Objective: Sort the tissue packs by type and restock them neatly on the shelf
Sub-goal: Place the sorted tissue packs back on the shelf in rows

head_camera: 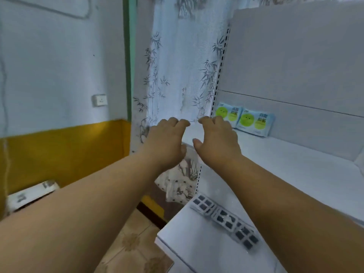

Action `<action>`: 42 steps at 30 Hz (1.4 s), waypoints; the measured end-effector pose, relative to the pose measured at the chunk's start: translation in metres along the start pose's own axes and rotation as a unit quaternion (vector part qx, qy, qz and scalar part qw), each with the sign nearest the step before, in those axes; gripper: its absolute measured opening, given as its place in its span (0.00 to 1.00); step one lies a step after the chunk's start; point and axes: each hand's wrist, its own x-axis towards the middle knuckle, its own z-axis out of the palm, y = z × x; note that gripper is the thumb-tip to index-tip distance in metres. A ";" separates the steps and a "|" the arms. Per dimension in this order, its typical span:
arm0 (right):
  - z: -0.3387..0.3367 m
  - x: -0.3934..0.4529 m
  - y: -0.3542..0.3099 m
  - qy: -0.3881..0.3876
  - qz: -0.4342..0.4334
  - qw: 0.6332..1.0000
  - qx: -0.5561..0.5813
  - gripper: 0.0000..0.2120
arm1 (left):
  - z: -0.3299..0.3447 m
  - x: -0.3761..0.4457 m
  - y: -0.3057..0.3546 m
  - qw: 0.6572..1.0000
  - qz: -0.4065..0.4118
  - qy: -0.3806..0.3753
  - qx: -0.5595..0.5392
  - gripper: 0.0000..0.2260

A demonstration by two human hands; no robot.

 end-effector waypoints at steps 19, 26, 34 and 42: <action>0.216 -0.266 -0.354 -0.227 -0.173 0.935 0.212 0.21 | -0.029 -0.477 -0.231 0.942 -0.291 -0.145 0.087 0.24; 0.410 -0.393 -0.380 -0.375 -0.189 0.882 0.214 0.20 | 0.108 -0.645 -0.281 0.878 -0.425 -0.215 0.047 0.24; 0.632 -0.568 -0.357 -0.495 -0.150 0.833 0.197 0.20 | 0.309 -0.839 -0.293 0.804 -0.530 -0.269 -0.033 0.23; 0.808 -0.638 -0.302 -0.521 -0.126 0.834 0.128 0.23 | 0.481 -0.921 -0.309 0.748 -0.599 -0.257 -0.122 0.22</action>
